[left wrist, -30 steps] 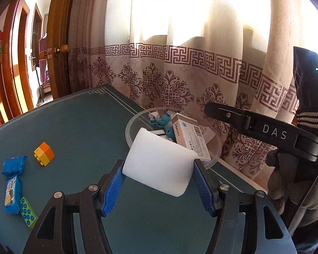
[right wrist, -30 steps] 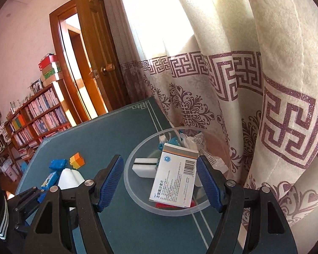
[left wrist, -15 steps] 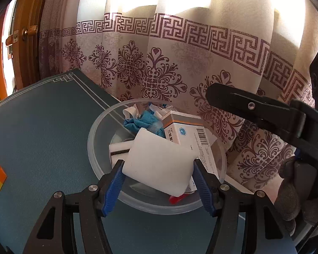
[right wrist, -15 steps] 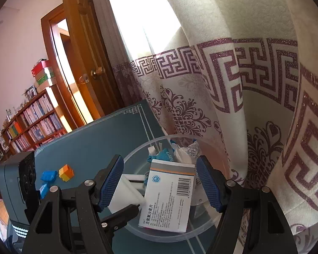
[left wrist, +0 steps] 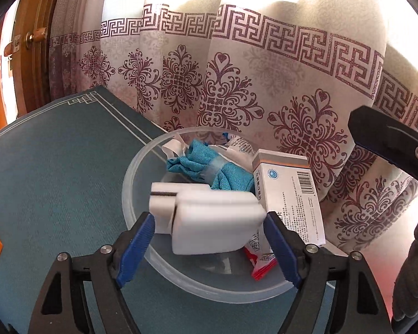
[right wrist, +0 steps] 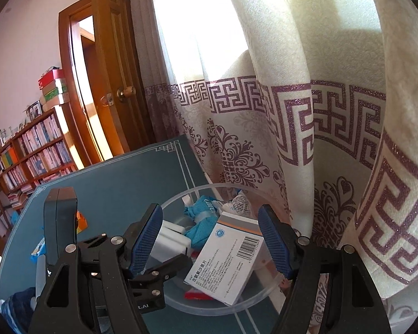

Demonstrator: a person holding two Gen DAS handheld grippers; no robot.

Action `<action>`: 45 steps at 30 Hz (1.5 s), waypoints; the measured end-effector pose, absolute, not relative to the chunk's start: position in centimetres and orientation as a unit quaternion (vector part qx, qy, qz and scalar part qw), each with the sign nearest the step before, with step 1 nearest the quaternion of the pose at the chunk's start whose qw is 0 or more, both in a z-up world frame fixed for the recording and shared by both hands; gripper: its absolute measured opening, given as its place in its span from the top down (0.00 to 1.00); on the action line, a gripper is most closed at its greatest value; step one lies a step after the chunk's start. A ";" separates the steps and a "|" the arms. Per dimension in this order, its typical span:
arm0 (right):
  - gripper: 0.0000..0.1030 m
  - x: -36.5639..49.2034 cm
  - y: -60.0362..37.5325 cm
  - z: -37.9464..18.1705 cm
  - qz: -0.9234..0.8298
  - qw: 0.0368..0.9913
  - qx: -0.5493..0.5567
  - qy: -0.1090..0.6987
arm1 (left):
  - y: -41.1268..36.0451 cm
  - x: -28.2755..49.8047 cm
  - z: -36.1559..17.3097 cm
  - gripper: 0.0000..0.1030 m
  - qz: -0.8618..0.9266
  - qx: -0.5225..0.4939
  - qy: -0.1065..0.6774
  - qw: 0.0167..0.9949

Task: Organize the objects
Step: 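Carry the white sponge into the bowl and open the left tool while right withdraws, then move both tools back from the bowl to the remaining items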

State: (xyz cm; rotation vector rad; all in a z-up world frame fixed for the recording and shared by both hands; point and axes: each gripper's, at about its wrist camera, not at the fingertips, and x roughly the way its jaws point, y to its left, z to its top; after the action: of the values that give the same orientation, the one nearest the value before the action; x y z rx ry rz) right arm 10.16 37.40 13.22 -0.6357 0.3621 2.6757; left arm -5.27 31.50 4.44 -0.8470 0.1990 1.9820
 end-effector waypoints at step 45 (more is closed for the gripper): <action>0.32 -1.5 12.7 4.0 0.906 -0.117 -0.400 0.071 | 2.4 -12.5 6.6 0.02 0.912 -0.381 0.016 0.152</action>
State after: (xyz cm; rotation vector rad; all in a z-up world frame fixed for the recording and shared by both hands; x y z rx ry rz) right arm -1.46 12.73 3.95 -1.3614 0.2415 3.0802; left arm -12.49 2.40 6.58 -1.0933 0.0466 2.6166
